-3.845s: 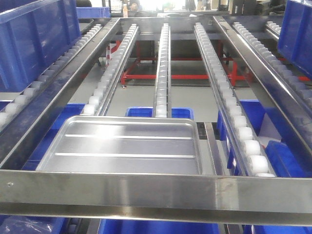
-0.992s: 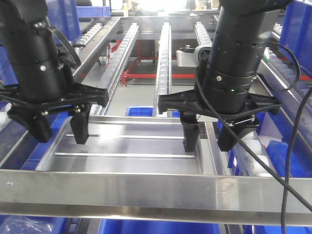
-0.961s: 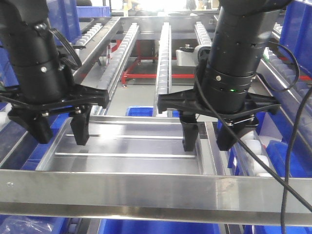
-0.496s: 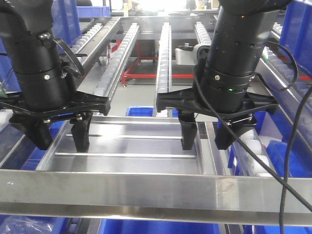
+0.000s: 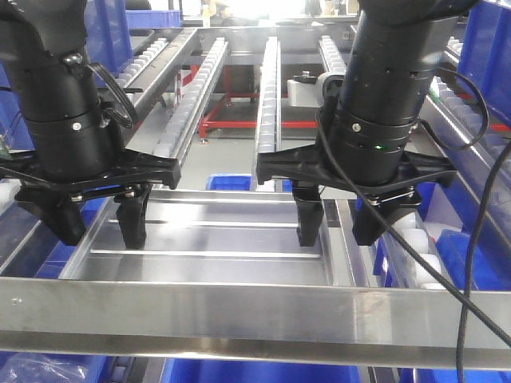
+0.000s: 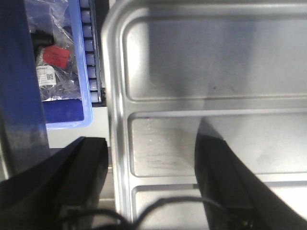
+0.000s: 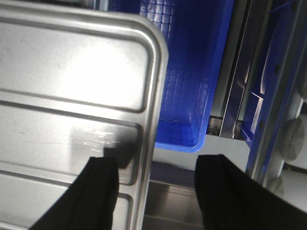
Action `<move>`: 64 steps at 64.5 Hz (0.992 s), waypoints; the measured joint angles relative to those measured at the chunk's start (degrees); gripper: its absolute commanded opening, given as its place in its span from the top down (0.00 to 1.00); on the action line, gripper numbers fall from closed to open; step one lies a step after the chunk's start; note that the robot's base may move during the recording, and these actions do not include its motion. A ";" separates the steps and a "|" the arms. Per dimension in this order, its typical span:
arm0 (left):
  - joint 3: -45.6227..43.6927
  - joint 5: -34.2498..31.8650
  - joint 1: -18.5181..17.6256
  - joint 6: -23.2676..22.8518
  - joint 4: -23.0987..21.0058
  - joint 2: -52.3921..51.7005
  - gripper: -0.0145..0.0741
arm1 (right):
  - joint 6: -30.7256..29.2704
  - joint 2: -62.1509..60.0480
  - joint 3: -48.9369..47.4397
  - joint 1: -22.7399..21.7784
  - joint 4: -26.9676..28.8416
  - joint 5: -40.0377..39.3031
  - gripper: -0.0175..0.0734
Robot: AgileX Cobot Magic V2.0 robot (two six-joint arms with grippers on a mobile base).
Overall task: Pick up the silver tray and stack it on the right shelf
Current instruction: 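Close both grippers on the tray's short edges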
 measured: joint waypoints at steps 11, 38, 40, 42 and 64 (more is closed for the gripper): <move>0.00 0.13 0.00 0.00 0.00 0.00 0.48 | 0.00 0.97 0.00 0.00 0.00 0.12 0.30; -0.02 0.72 0.00 0.00 0.22 0.00 0.78 | 0.12 1.21 0.00 0.00 0.00 0.26 0.76; -0.12 0.81 0.00 0.00 0.22 0.00 0.84 | 0.12 1.21 0.00 0.00 0.12 0.37 0.75; -0.12 0.95 0.00 0.00 0.52 0.00 0.90 | 0.25 1.21 0.00 0.00 0.25 0.36 0.74; -0.50 1.08 0.00 -0.86 1.09 0.00 0.95 | 0.76 1.10 -0.49 0.00 0.25 1.73 0.75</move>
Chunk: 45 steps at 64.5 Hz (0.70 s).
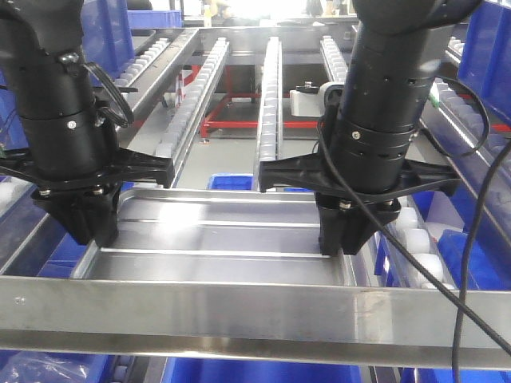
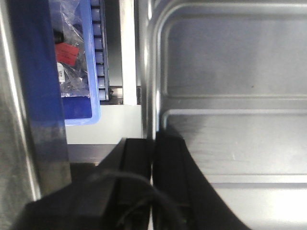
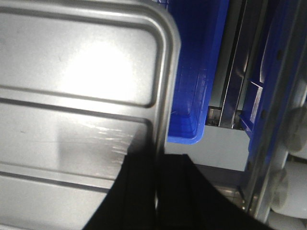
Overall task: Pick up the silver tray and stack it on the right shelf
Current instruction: 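Close both grippers on the tray's short edges, then lift the silver tray up off the shelf with both grippers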
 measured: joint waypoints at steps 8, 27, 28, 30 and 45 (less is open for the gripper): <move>-1.90 2.16 0.00 -0.09 -0.20 -0.69 0.95 | 0.04 -1.75 -1.21 0.00 -0.50 2.21 0.75; -5.27 8.20 -1.71 -0.23 -0.22 -11.58 0.94 | 0.04 -14.43 -3.66 -0.12 -2.15 9.65 0.75; -5.30 8.41 -1.86 -0.23 -0.22 -11.85 0.94 | 0.04 -14.97 -3.64 -0.12 -2.15 10.07 0.75; -5.40 9.08 -2.27 -0.36 -0.35 -13.16 0.94 | 0.04 -15.97 -3.64 -0.01 -2.15 10.99 0.75; -5.39 15.33 -7.00 -4.39 0.93 -17.91 0.94 | 0.04 -19.69 -3.68 1.35 -1.93 18.80 0.75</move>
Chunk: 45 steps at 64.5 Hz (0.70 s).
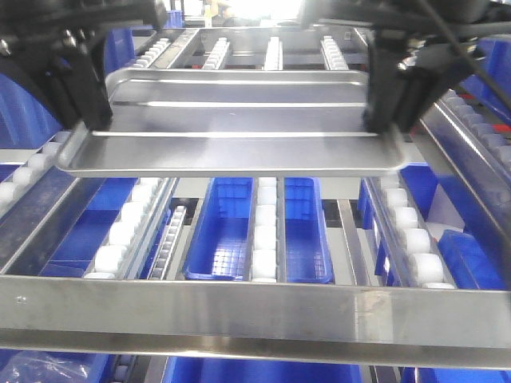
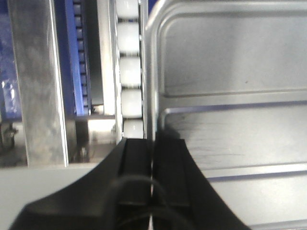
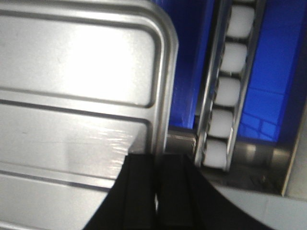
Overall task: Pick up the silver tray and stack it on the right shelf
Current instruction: 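Lift the silver tray up off the shelf with both grippers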
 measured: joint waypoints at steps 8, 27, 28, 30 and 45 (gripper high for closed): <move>0.00 1.78 -2.37 -2.52 1.73 -0.94 0.94 | 0.23 -0.12 0.00 1.11 -0.71 1.63 0.75; 0.00 2.47 -2.94 -3.49 2.72 -0.94 0.94 | 0.36 -0.12 0.00 1.91 -1.16 2.32 0.75; 0.00 2.60 -2.94 -3.49 2.72 -0.94 0.94 | 0.36 -0.12 0.00 1.91 -1.16 2.32 0.75; 0.00 2.70 -2.94 -3.49 2.72 -0.94 0.94 | 0.40 -0.12 0.00 1.91 -1.16 2.32 0.75; 0.00 3.80 -3.02 -3.71 2.72 -0.94 0.94 | 0.40 -0.12 0.00 1.99 -0.83 2.32 0.75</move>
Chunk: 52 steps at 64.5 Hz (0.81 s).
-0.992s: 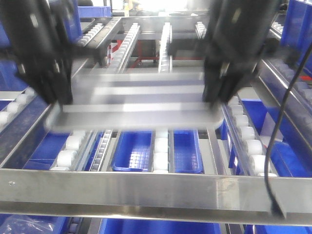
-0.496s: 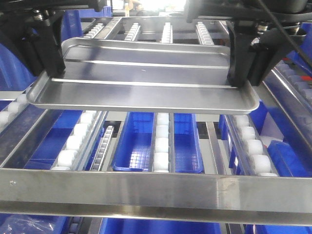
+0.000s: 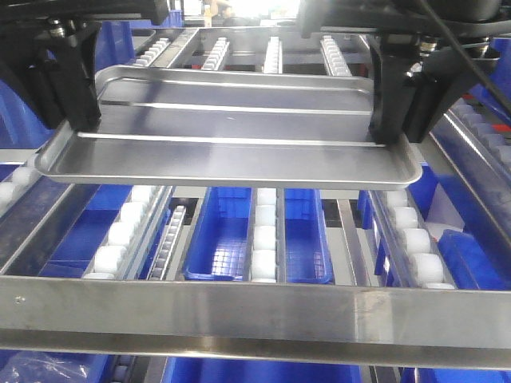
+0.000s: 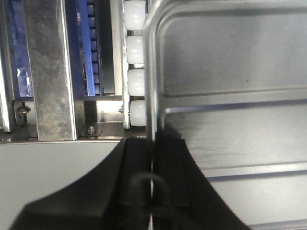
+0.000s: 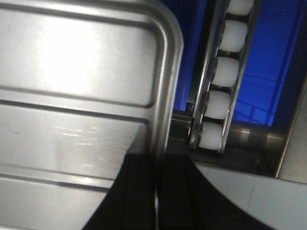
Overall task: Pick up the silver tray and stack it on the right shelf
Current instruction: 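Lift the silver tray up off the shelf with both grippers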
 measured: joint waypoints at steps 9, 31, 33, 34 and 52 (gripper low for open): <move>0.00 0.00 0.00 0.00 0.00 0.00 0.94 | 0.00 0.00 0.00 0.00 0.00 0.00 0.75; 0.00 0.08 0.00 0.00 0.00 0.00 0.94 | 0.00 0.00 0.00 0.00 0.00 0.00 0.75; 0.00 0.08 0.00 0.00 0.00 0.00 0.94 | 0.00 0.00 0.00 0.00 0.00 0.00 0.75; 0.00 0.08 0.00 0.00 0.00 0.00 0.94 | 0.00 0.00 0.00 0.00 0.00 0.00 0.75; 0.00 0.37 0.00 0.00 0.00 0.00 0.94 | 0.00 0.00 0.00 0.00 0.10 0.00 0.75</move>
